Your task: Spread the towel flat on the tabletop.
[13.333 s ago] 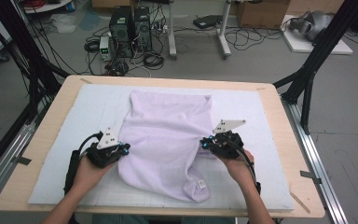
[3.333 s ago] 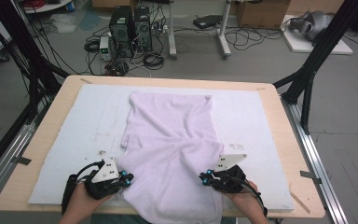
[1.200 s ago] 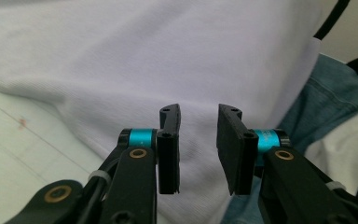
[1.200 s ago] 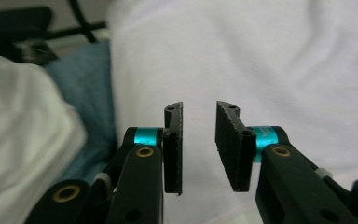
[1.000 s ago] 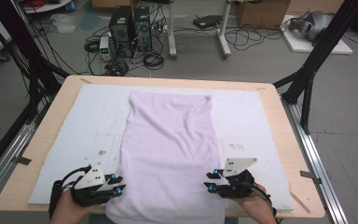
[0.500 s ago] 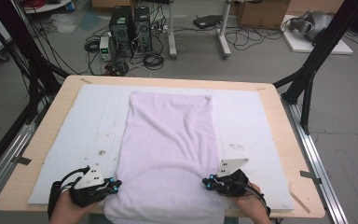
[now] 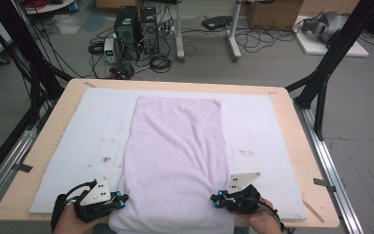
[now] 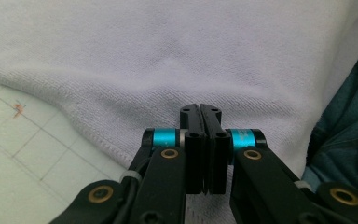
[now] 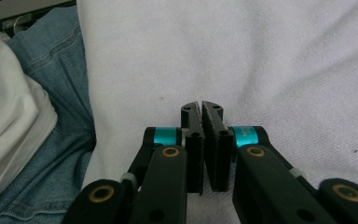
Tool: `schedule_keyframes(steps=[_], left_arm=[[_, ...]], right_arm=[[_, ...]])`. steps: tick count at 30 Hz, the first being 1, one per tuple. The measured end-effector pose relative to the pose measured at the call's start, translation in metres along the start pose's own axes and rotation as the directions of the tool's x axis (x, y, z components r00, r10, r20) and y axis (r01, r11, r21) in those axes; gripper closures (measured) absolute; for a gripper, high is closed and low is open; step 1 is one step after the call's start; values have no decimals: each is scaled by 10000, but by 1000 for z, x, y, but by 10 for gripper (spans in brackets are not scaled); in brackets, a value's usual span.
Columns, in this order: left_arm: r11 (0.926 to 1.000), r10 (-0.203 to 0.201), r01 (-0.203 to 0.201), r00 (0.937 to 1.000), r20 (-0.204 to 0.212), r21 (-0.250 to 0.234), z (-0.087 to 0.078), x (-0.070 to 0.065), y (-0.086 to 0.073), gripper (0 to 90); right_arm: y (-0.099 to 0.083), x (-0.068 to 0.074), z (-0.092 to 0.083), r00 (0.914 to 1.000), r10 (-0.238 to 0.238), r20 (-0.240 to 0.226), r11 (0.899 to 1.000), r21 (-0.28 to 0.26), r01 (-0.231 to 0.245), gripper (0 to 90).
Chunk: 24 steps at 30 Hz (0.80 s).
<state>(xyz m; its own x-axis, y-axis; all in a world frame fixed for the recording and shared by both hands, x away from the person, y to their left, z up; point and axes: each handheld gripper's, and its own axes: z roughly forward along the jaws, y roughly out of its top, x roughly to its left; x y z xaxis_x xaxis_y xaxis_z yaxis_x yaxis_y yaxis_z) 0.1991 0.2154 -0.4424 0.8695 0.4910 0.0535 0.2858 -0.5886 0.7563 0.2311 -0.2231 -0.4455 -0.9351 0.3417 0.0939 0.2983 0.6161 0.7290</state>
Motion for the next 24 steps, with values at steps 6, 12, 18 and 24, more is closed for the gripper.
schedule_keyframes(steps=[6, 12, 18, 24], left_arm=[[9991, -325, 321, 9994, -144, -275, -17, -1, -9, 888], [9990, -323, 320, 9994, -94, -326, -21, -7, -12, 887], [9910, -711, 766, 9961, 531, -1102, -18, -8, 7, 639], [9999, 126, -126, 9987, 499, -9, 15, -11, 10, 697]], right_arm=[[1, 5, -3, 9999, -103, -59, 9999, 82, 103, 889], [-1, 12, -10, 9998, -134, -164, 9999, -30, 133, 876], [13, 15, -2, 9991, 59, -423, 9982, -592, -84, 608], [16, 24, 22, 9961, -803, -362, 9968, -69, 801, 776]])
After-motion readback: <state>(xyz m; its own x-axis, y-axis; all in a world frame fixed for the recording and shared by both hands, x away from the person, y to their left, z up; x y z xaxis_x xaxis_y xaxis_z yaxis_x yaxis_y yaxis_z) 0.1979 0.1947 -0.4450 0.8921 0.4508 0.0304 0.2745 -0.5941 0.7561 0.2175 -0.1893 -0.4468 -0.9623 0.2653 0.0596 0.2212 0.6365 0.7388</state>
